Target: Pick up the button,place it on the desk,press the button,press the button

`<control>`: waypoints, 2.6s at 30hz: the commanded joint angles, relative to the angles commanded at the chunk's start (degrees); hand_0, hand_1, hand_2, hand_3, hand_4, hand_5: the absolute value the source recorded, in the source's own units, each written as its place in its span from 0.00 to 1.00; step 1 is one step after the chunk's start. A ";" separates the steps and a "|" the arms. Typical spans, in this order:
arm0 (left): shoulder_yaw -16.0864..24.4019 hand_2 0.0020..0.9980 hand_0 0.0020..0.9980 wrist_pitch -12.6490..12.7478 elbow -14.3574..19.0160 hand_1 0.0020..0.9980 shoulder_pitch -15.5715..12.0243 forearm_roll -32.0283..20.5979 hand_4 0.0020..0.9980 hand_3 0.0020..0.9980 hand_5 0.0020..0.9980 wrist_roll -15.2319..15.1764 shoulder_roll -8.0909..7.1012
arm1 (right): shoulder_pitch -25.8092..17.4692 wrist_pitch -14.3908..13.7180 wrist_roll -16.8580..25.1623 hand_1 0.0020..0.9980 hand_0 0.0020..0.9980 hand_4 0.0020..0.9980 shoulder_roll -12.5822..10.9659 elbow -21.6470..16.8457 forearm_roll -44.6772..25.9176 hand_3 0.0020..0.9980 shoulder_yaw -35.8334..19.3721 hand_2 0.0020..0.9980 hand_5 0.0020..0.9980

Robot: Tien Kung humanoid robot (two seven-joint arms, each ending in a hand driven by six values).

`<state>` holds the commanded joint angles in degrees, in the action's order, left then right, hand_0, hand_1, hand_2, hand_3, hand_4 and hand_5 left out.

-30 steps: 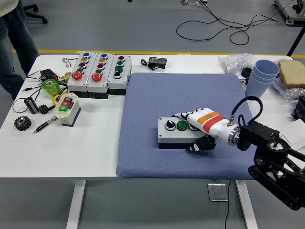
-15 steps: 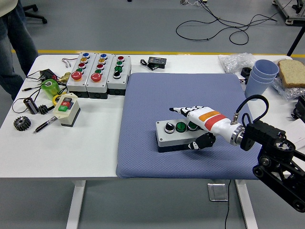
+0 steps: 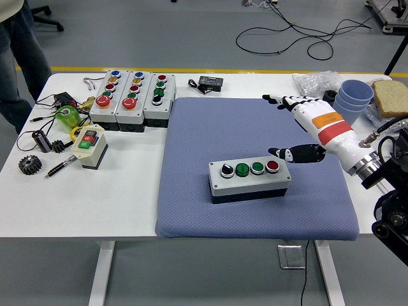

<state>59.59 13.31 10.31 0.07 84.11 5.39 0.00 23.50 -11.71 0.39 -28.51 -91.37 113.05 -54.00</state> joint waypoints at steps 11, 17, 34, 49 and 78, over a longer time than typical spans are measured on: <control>-0.11 0.70 0.61 0.00 0.00 0.64 0.05 -0.12 0.43 0.56 0.77 0.07 0.00 | -2.68 8.50 -3.75 0.00 0.03 0.82 -0.77 0.79 1.66 0.67 1.49 0.22 0.48; -0.61 0.70 0.61 0.06 0.00 0.64 0.16 -0.78 0.43 0.56 0.77 -0.03 0.00 | -3.06 9.54 -4.22 0.00 0.03 0.83 -0.23 1.65 2.43 0.67 2.09 0.22 0.50; -0.43 0.69 0.61 -0.23 0.00 0.64 -0.06 0.17 0.43 0.56 0.77 0.27 0.00 | -3.53 10.62 -4.64 0.00 0.03 0.83 0.25 2.75 2.84 0.67 2.71 0.22 0.53; 0.01 0.69 0.61 -0.38 0.00 0.64 -0.40 1.10 0.43 0.56 0.77 0.32 0.00 | -5.69 11.75 -4.79 0.00 0.03 0.83 -0.49 1.70 3.50 0.67 2.85 0.22 0.52; -1.03 0.69 0.61 -0.20 0.00 0.64 0.15 -0.67 0.43 0.56 0.77 0.03 0.00 | -4.13 8.02 -5.64 0.00 0.03 0.83 1.64 -0.71 3.87 0.66 4.17 0.21 0.52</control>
<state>58.56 13.11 10.31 0.23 83.45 5.41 0.00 19.37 -3.69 -5.25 -26.87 -92.08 116.92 -49.83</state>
